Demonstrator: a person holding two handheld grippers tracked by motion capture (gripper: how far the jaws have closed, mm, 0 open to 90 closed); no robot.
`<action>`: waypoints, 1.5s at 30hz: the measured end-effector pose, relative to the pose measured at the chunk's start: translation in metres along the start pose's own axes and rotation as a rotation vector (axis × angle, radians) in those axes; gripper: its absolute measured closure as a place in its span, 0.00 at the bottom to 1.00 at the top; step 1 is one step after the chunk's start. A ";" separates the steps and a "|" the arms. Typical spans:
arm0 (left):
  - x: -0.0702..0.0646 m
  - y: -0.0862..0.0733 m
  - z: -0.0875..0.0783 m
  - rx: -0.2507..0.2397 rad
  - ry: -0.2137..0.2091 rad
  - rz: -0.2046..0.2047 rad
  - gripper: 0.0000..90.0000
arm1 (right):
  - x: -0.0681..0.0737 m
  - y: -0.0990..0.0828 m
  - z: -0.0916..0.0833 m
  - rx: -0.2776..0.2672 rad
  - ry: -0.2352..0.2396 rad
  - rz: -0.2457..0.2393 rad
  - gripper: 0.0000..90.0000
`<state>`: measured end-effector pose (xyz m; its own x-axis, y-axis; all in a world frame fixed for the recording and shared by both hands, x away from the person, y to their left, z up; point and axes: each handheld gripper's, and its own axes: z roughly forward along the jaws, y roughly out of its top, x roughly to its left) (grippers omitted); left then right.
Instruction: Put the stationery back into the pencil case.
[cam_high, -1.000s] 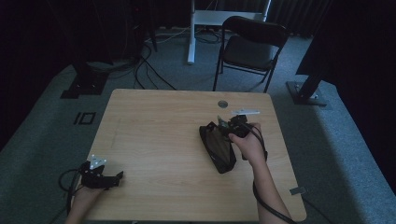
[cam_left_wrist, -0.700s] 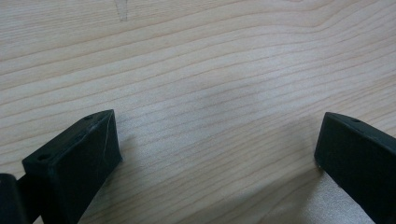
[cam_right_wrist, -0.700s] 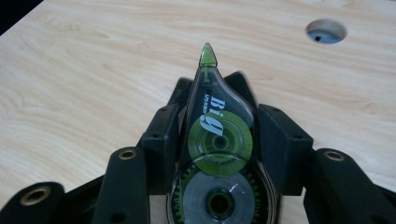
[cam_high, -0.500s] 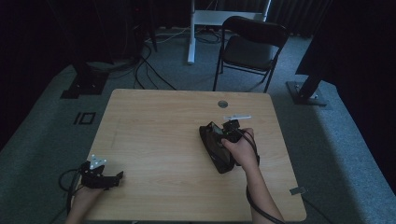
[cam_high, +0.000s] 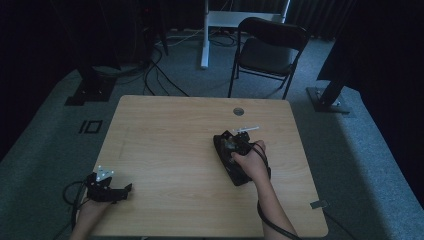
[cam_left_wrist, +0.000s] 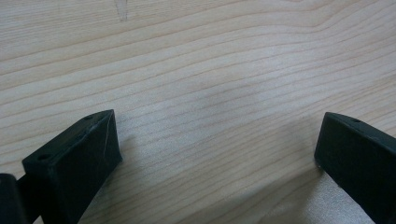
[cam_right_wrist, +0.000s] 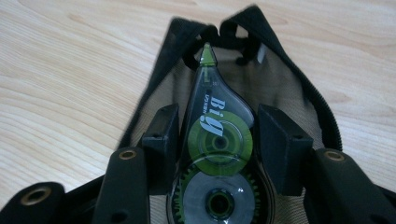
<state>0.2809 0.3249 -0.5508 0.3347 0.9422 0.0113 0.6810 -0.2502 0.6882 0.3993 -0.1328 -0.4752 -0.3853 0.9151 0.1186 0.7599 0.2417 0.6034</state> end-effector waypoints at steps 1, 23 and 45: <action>0.000 0.000 0.000 0.000 0.000 0.000 0.00 | 0.000 0.000 0.002 0.009 0.002 0.004 0.56; 0.000 0.000 0.000 0.000 0.000 0.000 0.00 | 0.001 0.003 0.027 0.100 -0.017 -0.011 0.56; 0.000 0.000 0.000 0.000 0.000 0.000 0.00 | 0.001 0.004 0.022 0.088 0.005 0.004 0.54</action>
<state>0.2809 0.3249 -0.5508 0.3350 0.9422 0.0113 0.6809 -0.2504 0.6882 0.4137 -0.1241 -0.4902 -0.3843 0.9147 0.1249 0.8046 0.2655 0.5311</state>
